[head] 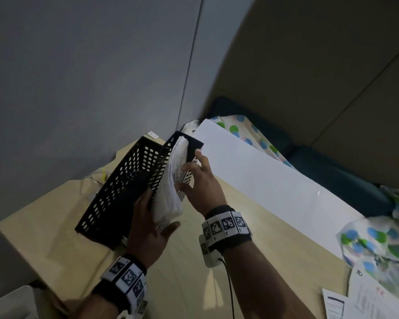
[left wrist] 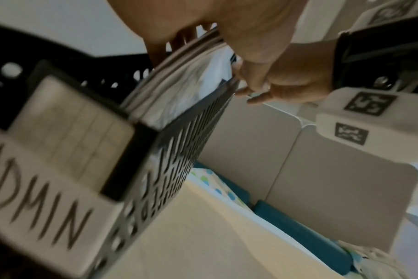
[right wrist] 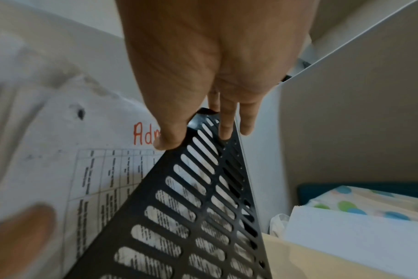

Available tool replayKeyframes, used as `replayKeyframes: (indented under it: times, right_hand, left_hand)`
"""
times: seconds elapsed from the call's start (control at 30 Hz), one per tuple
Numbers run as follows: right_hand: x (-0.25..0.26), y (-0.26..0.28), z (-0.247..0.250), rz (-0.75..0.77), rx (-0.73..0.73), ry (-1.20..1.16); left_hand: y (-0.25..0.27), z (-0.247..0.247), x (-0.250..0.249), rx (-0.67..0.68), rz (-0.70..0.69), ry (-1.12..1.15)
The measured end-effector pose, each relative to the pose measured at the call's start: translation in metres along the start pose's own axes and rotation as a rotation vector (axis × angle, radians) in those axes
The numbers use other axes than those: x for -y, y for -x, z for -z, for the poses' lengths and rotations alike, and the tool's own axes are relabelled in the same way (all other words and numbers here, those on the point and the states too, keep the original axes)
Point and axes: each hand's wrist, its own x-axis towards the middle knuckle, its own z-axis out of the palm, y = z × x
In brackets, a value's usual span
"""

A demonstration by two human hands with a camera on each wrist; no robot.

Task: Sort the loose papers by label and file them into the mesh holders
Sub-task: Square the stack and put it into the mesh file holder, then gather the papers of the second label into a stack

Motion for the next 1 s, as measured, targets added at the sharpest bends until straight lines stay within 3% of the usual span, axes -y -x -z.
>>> replayKeyframes:
  times: [0.2,0.3,0.43,0.7,0.77,0.87,1.0]
  right_hand:
    - [-0.016,0.035,0.008,0.023,0.095,-0.101]
    - [-0.049,0.075,0.013,-0.092,0.114,-0.093]
    - [-0.124,0.150,0.026,-0.401,0.175,-0.035]
    - [-0.253,0.382,0.077,-1.166,0.029,0.020]
    - [-0.265,0.438,0.082,-1.264,0.024,0.070]
    - [-0.273,0.501,0.071,-1.329,0.162,0.109]
    - [-0.261,0.533,0.041,-1.288,0.318,0.031]
  left_hand:
    - [0.003,0.005,-0.055,-0.018,-0.390,-0.113]
    - [0.019,-0.014,-0.071,0.059,-0.520,-0.037]
    - [0.052,-0.055,-0.068,0.411,-0.384,0.001]
    - [0.136,-0.141,-0.061,0.945,-0.293,0.020]
    - [0.157,-0.157,-0.065,1.038,-0.281,0.019]
    - [0.185,-0.176,-0.075,1.162,-0.256,0.000]
    - [0.217,-0.200,-0.087,1.264,-0.151,-0.068]
